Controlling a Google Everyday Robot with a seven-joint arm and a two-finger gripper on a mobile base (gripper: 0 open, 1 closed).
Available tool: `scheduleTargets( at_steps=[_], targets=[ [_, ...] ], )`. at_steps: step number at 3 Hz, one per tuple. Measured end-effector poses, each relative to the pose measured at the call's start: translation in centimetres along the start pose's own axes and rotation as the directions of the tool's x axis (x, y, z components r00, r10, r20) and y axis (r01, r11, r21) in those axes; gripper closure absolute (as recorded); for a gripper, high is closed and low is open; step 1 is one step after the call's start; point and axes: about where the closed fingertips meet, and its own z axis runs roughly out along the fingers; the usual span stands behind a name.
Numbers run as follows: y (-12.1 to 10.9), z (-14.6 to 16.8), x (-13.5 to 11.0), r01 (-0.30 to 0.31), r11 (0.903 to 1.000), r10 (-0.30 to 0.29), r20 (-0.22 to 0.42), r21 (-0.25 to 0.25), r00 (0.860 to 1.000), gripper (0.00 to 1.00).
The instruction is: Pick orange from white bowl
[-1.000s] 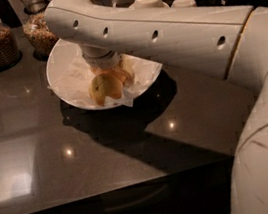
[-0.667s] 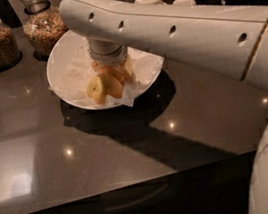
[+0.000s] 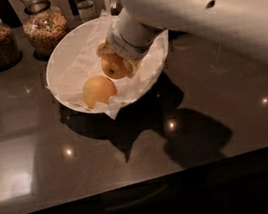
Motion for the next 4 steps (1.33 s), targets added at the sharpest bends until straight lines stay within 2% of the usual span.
scheduleTargets(
  at_steps=[1, 2, 3, 4],
  targets=[
    [-1.8, -5.8, -1.4, -0.065, 0.9881, 0.068, -0.017, 0.140, 0.998, 1.00],
    [-3.2, -12.0, -3.6, -0.102, 0.9743, 0.116, -0.060, 0.201, 0.991, 1.00],
    [-3.2, -12.0, -3.6, -0.102, 0.9743, 0.116, -0.059, 0.201, 0.991, 1.00],
    [-3.4, -13.8, -3.5, -0.154, 0.9698, 0.157, -0.002, 0.189, 0.988, 1.00]
  ],
)
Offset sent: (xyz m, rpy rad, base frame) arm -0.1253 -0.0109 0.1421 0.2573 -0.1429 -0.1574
